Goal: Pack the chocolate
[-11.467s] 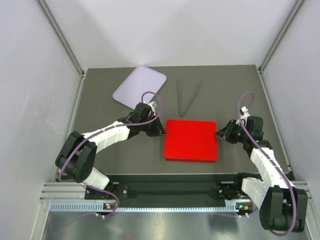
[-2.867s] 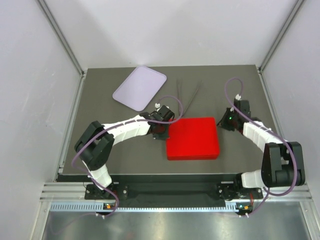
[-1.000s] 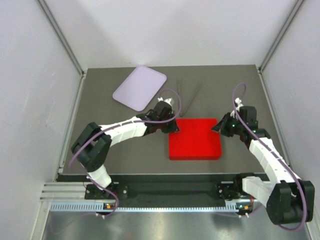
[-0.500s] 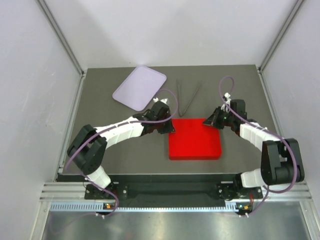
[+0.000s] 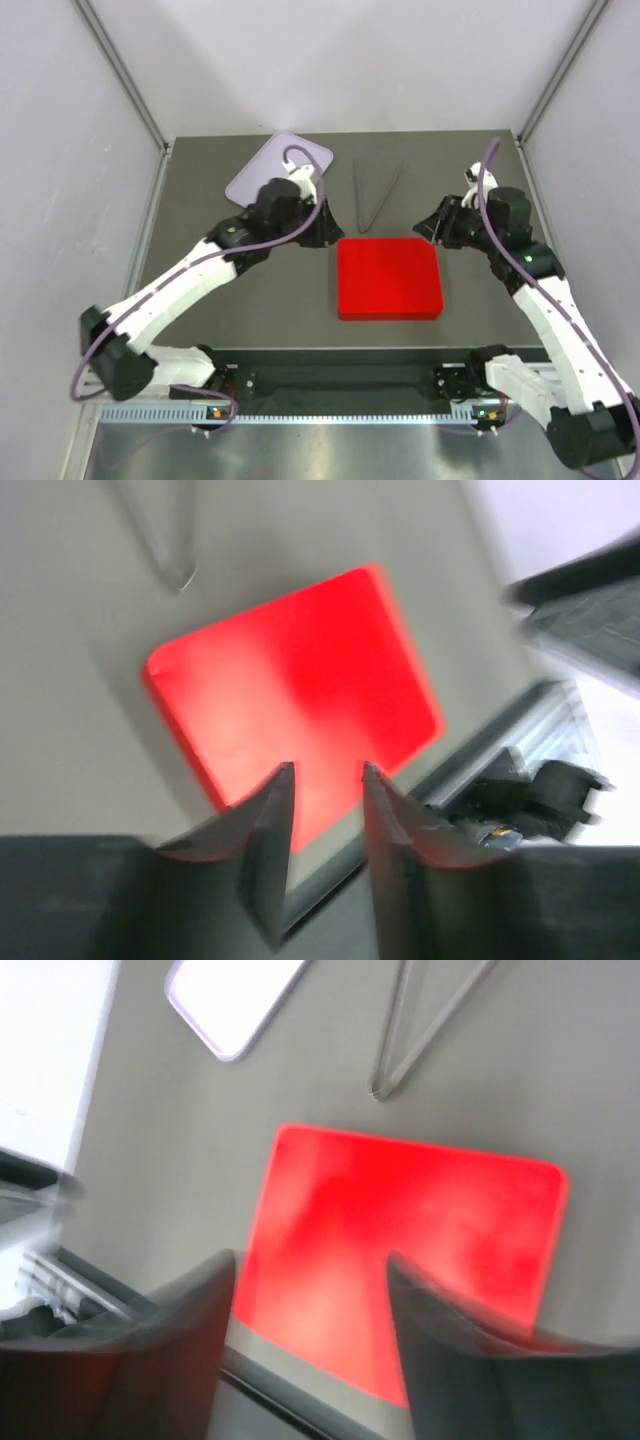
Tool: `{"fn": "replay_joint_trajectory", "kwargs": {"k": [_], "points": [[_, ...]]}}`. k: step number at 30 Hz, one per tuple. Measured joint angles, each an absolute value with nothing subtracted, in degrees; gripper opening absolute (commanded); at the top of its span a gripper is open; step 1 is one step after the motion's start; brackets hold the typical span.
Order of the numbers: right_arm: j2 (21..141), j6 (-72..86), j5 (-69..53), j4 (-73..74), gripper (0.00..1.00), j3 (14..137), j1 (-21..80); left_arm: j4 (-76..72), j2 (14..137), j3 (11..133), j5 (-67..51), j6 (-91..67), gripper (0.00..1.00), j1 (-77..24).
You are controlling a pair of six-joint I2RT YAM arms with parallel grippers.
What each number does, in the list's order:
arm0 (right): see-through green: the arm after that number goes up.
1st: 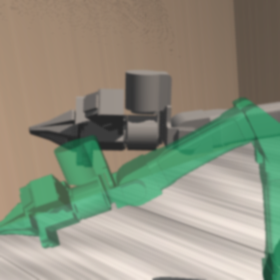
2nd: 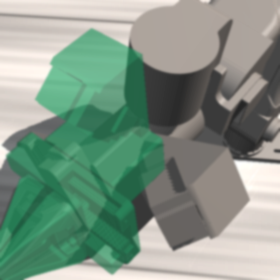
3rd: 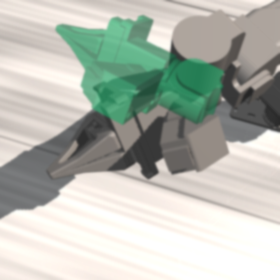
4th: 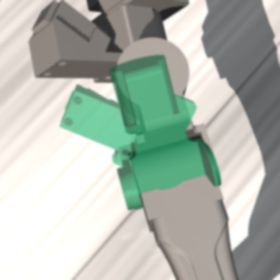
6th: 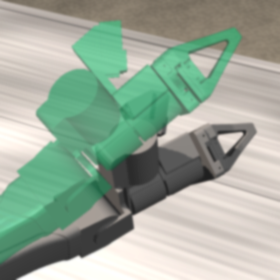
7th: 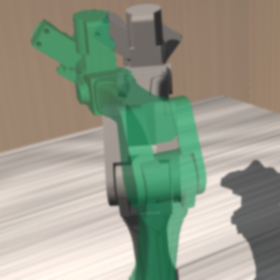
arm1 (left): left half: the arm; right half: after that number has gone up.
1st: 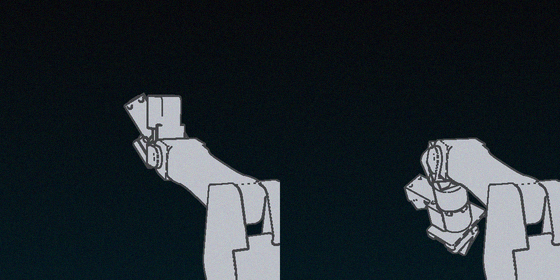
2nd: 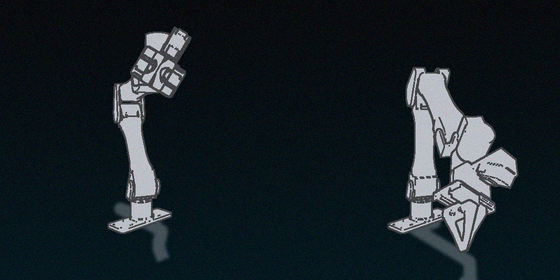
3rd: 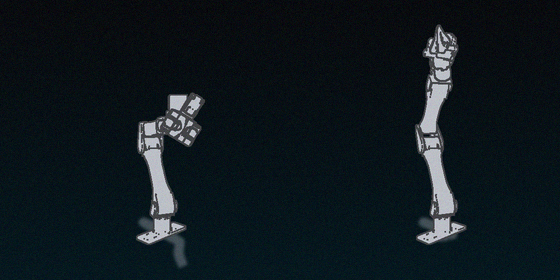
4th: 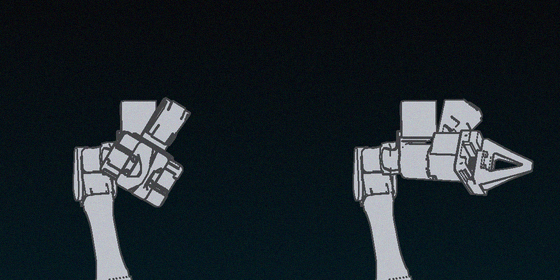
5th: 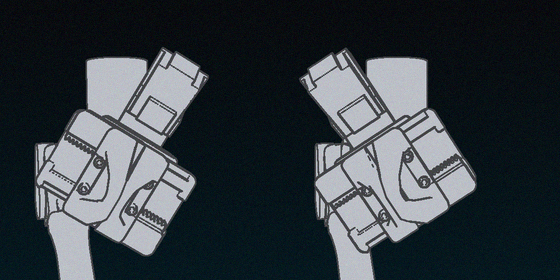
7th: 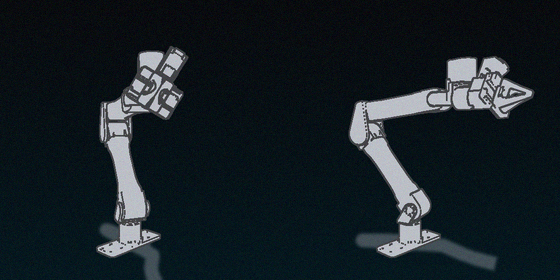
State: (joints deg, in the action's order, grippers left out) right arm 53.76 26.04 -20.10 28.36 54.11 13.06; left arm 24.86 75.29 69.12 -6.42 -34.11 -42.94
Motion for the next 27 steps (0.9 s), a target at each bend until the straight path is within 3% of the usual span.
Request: {"fn": "replay_joint_trajectory", "kwargs": {"k": [1,2,3,4,6,13,27], "points": [[51.5,25.7,-19.1,30.2,0.81,54.0,13.6,25.1,72.4,69.1,-6.9,-33.5,0.53,-42.9],[49.2,24.8,-18.0,32.1,0.92,53.9,13.9,25.0,69.5,68.8,-7.5,-32.7,0.72,-42.9],[46.8,24.1,-16.7,33.4,0.99,53.6,14.2,24.4,66.8,68.1,-8.3,-32.1,0.81,-42.9],[44.2,23.2,-15.3,34.6,1.0,53.0,14.5,23.0,63.6,66.4,-8.8,-31.7,0.9,-42.9],[38.9,22.4,-12.7,37.2,1.0,51.8,14.8,21.1,57.5,62.0,-9.6,-31.2,0.98,-42.9],[26.0,22.8,-5.2,44.4,1.0,49.5,15.0,20.6,46.5,48.1,-8.5,-31.2,0.99,-42.9],[24.2,23.8,-2.7,49.5,1.0,49.1,15.0,20.6,39.4,44.2,-7.1,-32.8,0.98,-42.9]]}}
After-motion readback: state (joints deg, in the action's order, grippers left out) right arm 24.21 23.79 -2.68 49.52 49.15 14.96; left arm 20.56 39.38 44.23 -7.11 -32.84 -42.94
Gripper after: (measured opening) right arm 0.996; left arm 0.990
